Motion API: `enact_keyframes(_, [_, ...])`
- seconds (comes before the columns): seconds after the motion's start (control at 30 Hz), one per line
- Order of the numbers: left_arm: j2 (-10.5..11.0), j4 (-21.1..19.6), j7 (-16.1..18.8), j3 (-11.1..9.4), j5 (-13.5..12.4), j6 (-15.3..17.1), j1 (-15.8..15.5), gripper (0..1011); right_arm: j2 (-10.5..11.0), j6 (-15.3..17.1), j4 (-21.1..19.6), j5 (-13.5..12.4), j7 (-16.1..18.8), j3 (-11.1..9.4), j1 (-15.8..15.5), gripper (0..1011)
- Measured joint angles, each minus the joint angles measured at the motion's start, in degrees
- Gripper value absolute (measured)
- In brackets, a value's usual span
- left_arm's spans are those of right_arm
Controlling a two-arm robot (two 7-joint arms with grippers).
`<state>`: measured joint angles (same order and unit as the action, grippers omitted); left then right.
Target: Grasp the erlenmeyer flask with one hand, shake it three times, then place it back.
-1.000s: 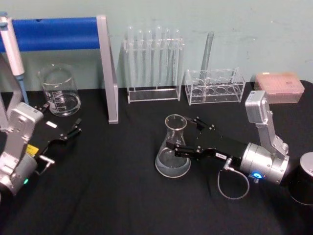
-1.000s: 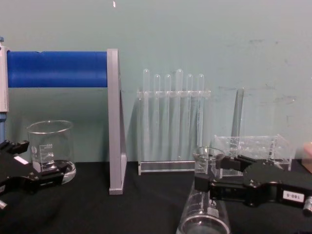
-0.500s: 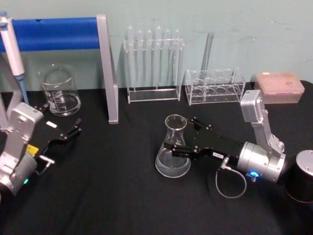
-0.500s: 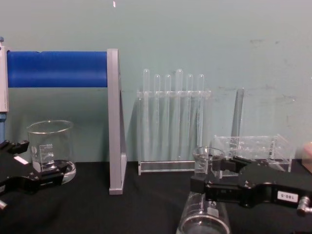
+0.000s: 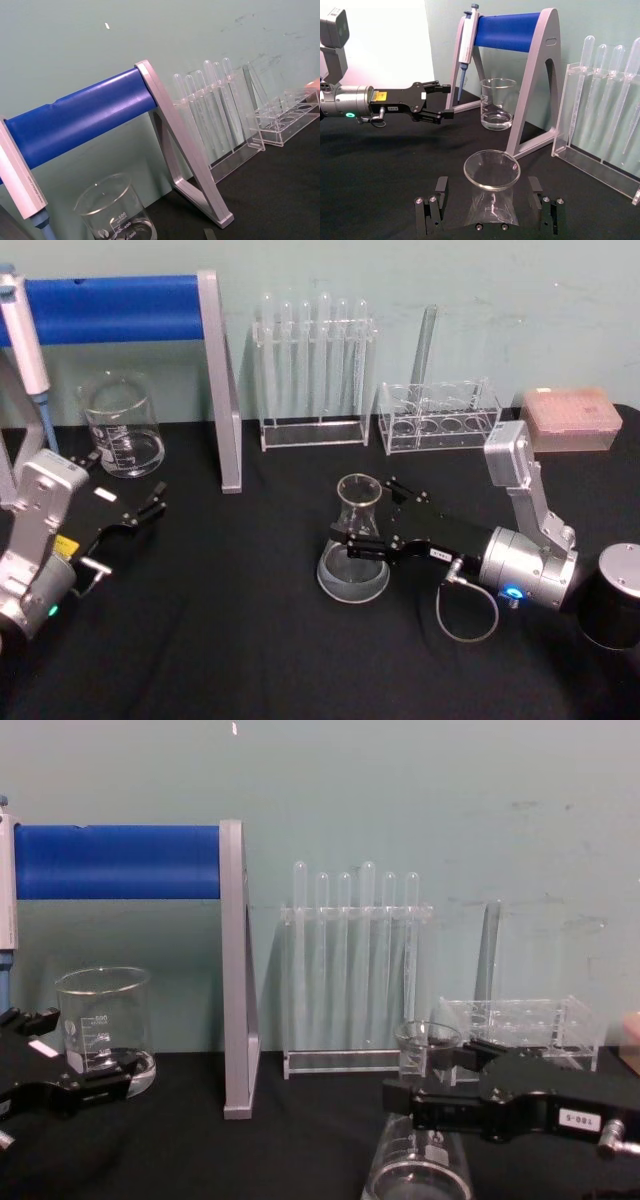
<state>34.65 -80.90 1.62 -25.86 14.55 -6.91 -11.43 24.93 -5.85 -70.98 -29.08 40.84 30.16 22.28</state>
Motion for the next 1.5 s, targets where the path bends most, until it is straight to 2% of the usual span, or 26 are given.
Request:
enact_keyframes(1.27, [0.00, 0.00, 0.00, 0.00, 0.00, 0.00, 0.00, 1001, -0.15, 0.45, -0.14, 0.39, -0.66, 0.03, 0.05, 1000])
enact_keyframes(1.43, [0.00, 0.00, 0.00, 0.00, 0.00, 0.00, 0.00, 1001, -0.15, 0.43, -0.14, 0.36, -0.64, 0.03, 0.05, 924])
enact_keyframes(1.5, [0.00, 0.00, 0.00, 0.00, 0.00, 0.00, 0.00, 1001, -0.15, 0.41, -0.14, 0.35, -0.64, 0.03, 0.05, 861])
